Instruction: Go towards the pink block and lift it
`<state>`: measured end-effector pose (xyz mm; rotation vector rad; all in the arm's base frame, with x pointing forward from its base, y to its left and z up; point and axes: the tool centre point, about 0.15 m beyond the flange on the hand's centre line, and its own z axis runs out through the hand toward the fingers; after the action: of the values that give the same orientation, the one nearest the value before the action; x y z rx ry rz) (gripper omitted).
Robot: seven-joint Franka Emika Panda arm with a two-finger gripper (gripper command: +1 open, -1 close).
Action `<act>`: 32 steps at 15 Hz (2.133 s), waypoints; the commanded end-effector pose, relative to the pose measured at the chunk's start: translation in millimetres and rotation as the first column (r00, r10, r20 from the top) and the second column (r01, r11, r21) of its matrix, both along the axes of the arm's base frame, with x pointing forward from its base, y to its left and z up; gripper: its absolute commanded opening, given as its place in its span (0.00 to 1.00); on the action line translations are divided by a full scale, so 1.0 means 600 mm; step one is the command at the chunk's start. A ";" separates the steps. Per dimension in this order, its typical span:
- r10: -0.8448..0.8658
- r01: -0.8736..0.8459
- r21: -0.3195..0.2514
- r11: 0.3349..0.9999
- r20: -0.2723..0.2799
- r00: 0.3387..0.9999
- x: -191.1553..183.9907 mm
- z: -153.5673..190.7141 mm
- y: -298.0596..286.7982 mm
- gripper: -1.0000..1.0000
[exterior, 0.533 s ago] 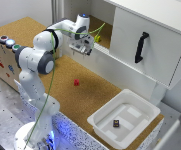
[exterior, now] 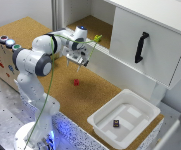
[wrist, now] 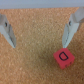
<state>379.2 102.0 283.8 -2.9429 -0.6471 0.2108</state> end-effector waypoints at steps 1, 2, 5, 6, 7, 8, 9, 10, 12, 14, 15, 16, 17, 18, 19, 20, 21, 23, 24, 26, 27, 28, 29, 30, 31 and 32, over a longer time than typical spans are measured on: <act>0.160 -0.160 0.085 0.983 0.012 0.987 0.006 -0.046 -0.033 1.00; 0.194 -0.193 0.082 0.978 0.007 0.981 0.009 -0.054 -0.036 1.00; 0.285 -0.284 0.080 0.956 -0.006 0.958 0.012 -0.080 -0.038 1.00; 0.318 -0.317 0.075 0.946 -0.009 0.948 0.015 -0.090 -0.036 1.00; 0.339 -0.337 0.075 0.938 -0.018 0.941 0.020 -0.104 -0.035 1.00; 0.357 -0.355 0.078 0.931 -0.011 0.934 0.026 -0.113 -0.033 1.00; 0.365 -0.364 0.077 0.928 0.002 0.931 0.032 -0.120 -0.033 1.00; 0.367 -0.367 0.065 0.928 0.019 0.930 0.041 -0.124 -0.034 1.00; 0.354 -0.356 0.046 0.933 0.057 0.934 0.057 -0.125 -0.041 1.00; 0.349 -0.352 0.031 0.936 0.076 0.934 0.065 -0.121 -0.049 1.00; 0.360 -0.362 0.018 0.932 0.077 0.930 0.066 -0.120 -0.052 1.00; 0.373 -0.374 -0.002 0.928 0.075 0.925 0.063 -0.117 -0.056 1.00; 0.383 -0.382 -0.024 0.924 0.076 0.921 0.058 -0.114 -0.062 1.00; 0.382 -0.380 -0.038 0.924 0.081 0.920 0.053 -0.109 -0.066 1.00; 0.377 -0.373 -0.049 0.926 0.089 0.922 0.046 -0.103 -0.072 1.00; 0.373 -0.369 -0.062 0.927 0.095 0.923 0.037 -0.099 -0.074 1.00; 0.373 -0.368 -0.069 0.927 0.095 0.923 0.025 -0.100 -0.074 1.00; 0.362 -0.357 -0.062 0.932 0.089 0.928 0.005 -0.110 -0.070 1.00; 0.355 -0.351 -0.059 0.934 0.088 0.931 -0.002 -0.114 -0.068 1.00; 0.347 -0.342 -0.063 0.937 0.096 0.933 -0.009 -0.118 -0.065 1.00; 0.346 -0.340 -0.069 0.938 0.101 0.933 -0.013 -0.117 -0.066 1.00; 0.343 -0.337 -0.072 0.939 0.100 0.934 -0.015 -0.117 -0.070 1.00; 0.339 -0.332 -0.074 0.940 0.102 0.935 -0.017 -0.117 -0.075 1.00; 0.336 -0.330 -0.073 0.941 0.105 0.936 -0.015 -0.116 -0.077 1.00; 0.337 -0.330 -0.071 0.941 0.115 0.935 -0.013 -0.113 -0.078 1.00; 0.340 -0.334 -0.071 0.940 0.120 0.933 -0.012 -0.111 -0.077 1.00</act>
<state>386.3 62.2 214.6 -2.8155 -1.1749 0.1870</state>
